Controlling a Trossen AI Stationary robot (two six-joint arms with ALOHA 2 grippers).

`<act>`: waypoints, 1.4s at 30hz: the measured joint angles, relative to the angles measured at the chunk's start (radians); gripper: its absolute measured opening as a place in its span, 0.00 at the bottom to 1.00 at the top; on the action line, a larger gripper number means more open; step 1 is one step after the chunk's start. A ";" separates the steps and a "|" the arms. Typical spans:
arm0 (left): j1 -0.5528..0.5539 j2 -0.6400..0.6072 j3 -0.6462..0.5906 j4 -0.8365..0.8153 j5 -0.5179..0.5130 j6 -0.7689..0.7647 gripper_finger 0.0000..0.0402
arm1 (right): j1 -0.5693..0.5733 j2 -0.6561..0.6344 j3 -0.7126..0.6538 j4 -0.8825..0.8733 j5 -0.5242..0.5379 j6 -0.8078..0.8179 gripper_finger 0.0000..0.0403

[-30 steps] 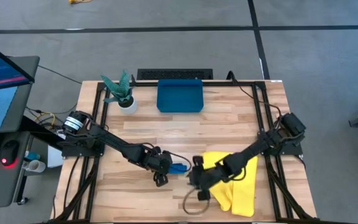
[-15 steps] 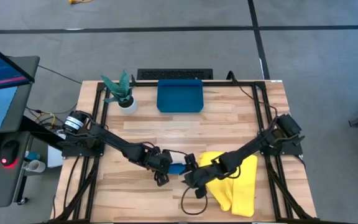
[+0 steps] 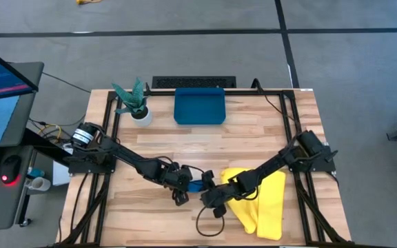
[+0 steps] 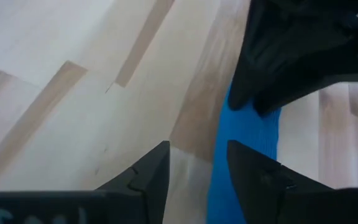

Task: Roll microfiber towels into tight, uniform cylinder then place into a basket
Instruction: Put the rolled blue microfiber towel into the blue bin

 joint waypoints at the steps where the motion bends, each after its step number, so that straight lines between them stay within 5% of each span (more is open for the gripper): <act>1: 0.000 0.000 0.000 0.004 -0.002 0.000 0.28 | -0.003 0.000 0.000 0.007 0.000 0.000 0.45; 42: -0.010 0.006 -0.001 0.074 -0.076 0.187 0.28 | -0.105 -0.030 0.000 -0.185 -0.165 0.269 0.49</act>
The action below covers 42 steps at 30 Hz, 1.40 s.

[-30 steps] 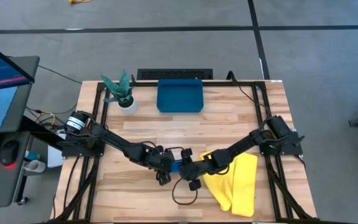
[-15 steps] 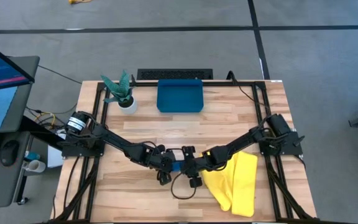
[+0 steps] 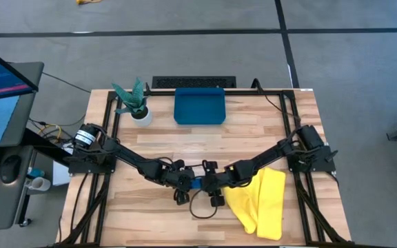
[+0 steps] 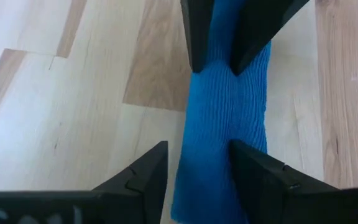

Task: Roll microfiber towels into tight, uniform cylinder then place into a basket
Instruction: Put the rolled blue microfiber towel into the blue bin

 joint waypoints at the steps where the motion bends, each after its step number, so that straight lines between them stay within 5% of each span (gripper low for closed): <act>1: 0.000 0.000 0.000 0.000 0.000 -0.004 0.28 | 0.001 -0.007 0.000 0.001 0.000 0.001 0.49; 10: -0.001 0.000 0.000 0.009 0.001 -0.015 0.28 | 0.005 -0.052 -0.004 0.090 -0.001 0.005 0.49; 20: 0.000 0.000 -0.001 0.015 0.009 -0.016 0.28 | -0.023 0.067 0.008 0.229 0.036 0.018 0.49; 34: 0.000 0.000 -0.001 0.022 0.015 -0.022 0.28 | -0.027 0.102 0.012 0.185 0.066 0.041 0.47; 42: 0.000 0.000 0.002 0.033 0.016 -0.004 0.28 | -0.025 0.064 0.008 0.160 0.064 0.056 0.55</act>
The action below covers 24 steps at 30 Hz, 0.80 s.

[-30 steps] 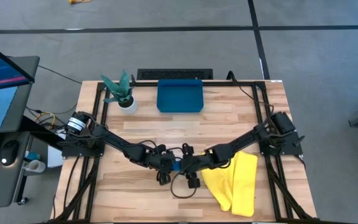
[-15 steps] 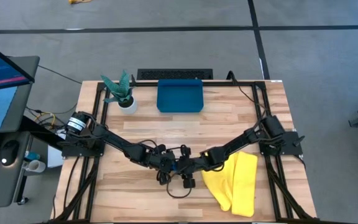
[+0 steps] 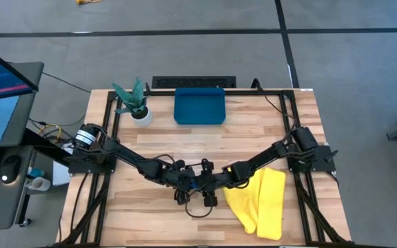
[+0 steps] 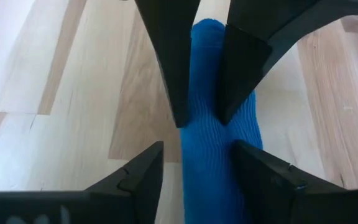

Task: Roll microfiber towels into tight, uniform cylinder then place into a basket
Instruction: Put the rolled blue microfiber towel into the blue bin

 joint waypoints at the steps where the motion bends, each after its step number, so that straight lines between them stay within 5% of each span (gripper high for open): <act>1: 0.000 0.000 0.000 0.000 0.000 0.000 0.28 | -0.001 0.000 0.000 0.000 -0.001 -0.003 0.57; 13: 0.000 0.000 -0.001 0.000 0.003 -0.006 0.28 | -0.030 -0.001 0.002 -0.042 -0.007 0.006 0.60; 24: 0.000 0.000 -0.002 0.017 0.001 -0.003 0.28 | -0.033 0.000 0.003 -0.074 -0.054 0.035 0.45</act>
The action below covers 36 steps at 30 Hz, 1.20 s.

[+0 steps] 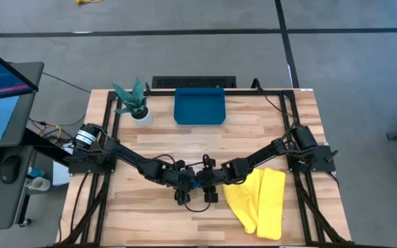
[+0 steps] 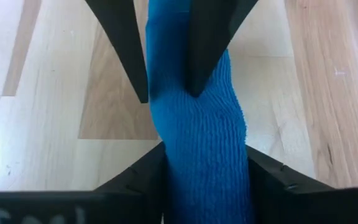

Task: Roll microfiber towels into tight, uniform cylinder then place into a basket
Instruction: Put the rolled blue microfiber towel into the blue bin

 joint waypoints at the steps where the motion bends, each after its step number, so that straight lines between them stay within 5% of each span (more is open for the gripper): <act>1: 0.000 0.000 0.000 0.000 -0.002 0.000 0.28 | 0.000 0.000 0.000 0.001 -0.002 0.001 0.42; 11: -0.006 0.000 0.000 0.001 -0.023 0.034 0.28 | -0.011 -0.004 0.000 0.001 -0.060 0.001 0.12; 20: -0.044 -0.067 -0.002 -0.101 -0.018 0.037 0.28 | -0.010 -0.004 0.003 -0.013 -0.059 0.001 0.12; 29: -0.111 -0.169 -0.007 -0.384 -0.076 -0.120 0.23 | -0.009 -0.007 0.002 -0.023 -0.059 0.001 0.12; 36: -0.166 -0.247 -0.133 -0.372 -0.080 -0.266 0.16 | -0.009 -0.007 0.002 -0.029 -0.059 0.001 0.12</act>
